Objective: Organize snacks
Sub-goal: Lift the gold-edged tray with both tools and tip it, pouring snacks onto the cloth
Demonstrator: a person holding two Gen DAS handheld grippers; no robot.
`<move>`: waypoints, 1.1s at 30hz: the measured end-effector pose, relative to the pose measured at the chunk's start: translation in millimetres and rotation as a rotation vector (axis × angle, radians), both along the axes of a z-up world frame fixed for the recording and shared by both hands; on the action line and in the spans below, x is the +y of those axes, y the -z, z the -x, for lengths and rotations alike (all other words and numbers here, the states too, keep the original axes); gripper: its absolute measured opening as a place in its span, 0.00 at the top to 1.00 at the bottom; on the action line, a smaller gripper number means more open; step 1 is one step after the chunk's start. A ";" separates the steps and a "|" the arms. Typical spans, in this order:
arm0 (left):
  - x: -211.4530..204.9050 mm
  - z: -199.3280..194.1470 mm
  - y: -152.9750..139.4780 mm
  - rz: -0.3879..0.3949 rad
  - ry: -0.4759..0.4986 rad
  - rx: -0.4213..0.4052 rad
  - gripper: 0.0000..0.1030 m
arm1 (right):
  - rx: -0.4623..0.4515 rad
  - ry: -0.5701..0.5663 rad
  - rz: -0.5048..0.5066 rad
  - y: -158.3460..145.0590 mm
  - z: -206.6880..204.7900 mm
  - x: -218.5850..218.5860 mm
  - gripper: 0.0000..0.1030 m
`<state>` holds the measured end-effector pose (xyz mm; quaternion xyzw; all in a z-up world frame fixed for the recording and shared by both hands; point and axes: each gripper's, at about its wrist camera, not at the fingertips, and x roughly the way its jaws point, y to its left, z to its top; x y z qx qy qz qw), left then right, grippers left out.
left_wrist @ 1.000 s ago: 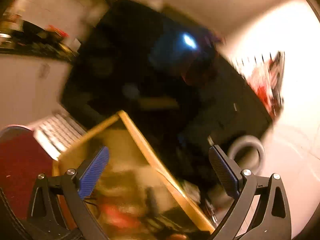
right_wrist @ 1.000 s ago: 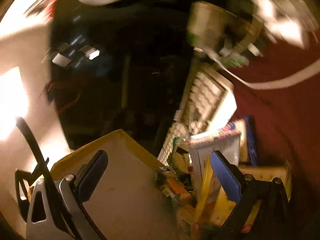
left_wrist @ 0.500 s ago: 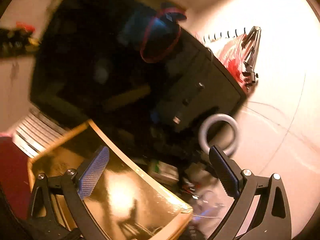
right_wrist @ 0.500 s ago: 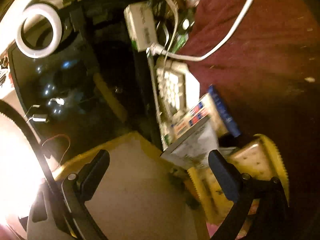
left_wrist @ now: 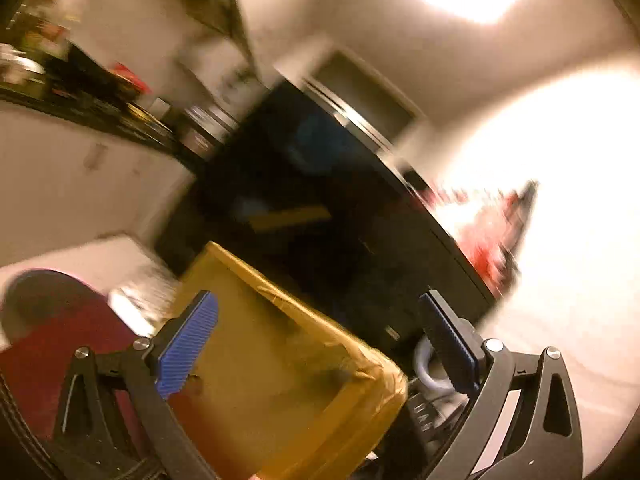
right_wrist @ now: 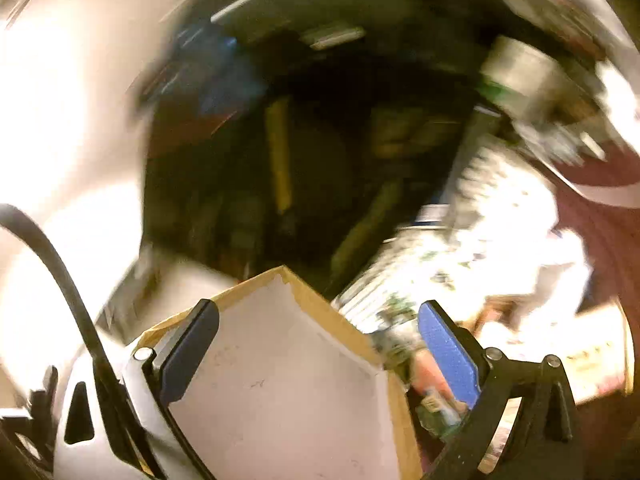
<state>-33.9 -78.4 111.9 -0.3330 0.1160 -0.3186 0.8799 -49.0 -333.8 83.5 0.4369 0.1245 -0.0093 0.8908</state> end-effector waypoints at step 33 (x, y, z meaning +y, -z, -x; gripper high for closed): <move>115.7 -27.8 142.5 -0.284 -0.401 0.457 0.03 | 0.288 -0.644 0.315 102.0 -76.6 127.4 0.02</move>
